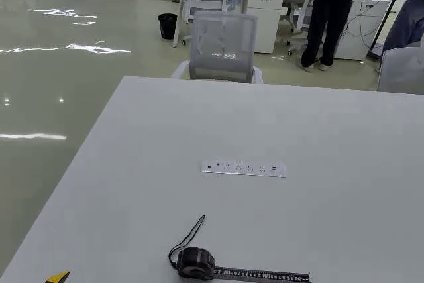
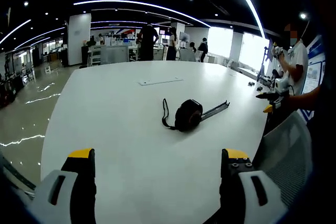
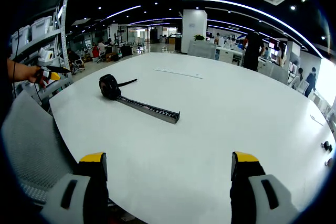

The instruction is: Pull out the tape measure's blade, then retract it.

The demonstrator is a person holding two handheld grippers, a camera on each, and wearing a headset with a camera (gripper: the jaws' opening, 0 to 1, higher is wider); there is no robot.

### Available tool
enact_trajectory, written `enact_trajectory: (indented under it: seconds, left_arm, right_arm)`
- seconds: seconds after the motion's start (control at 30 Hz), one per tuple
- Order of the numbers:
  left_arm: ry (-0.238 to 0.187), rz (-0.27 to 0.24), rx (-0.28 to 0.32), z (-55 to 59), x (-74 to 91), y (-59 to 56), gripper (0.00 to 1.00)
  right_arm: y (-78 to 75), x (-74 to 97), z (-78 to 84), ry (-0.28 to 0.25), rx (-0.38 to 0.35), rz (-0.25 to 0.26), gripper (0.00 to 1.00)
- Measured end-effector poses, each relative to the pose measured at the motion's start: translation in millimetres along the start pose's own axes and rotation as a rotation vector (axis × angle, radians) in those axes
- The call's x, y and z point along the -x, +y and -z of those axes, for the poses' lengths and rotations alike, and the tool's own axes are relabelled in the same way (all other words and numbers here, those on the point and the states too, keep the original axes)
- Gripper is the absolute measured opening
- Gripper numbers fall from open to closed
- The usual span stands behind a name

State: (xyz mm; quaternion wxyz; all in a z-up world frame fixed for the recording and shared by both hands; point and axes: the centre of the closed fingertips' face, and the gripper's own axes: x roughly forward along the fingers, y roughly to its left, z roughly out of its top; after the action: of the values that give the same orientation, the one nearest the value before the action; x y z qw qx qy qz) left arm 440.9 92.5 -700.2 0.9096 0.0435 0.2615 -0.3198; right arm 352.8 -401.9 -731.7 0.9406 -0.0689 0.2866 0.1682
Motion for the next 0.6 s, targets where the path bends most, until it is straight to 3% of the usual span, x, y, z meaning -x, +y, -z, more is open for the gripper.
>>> enact_trajectory:
  seconds: [0.13,0.6]
  left_arm:
    - [0.026,-0.008,0.018,6.9,0.8,0.7,0.99]
    - [0.002,-0.005,0.018,5.5,4.4,2.6,0.99]
  right_arm:
    - [1.0,3.0,1.9,-0.007,-0.013,0.006,1.00]
    - [0.9,7.6,4.6,-0.004,-0.001,0.011,1.00]
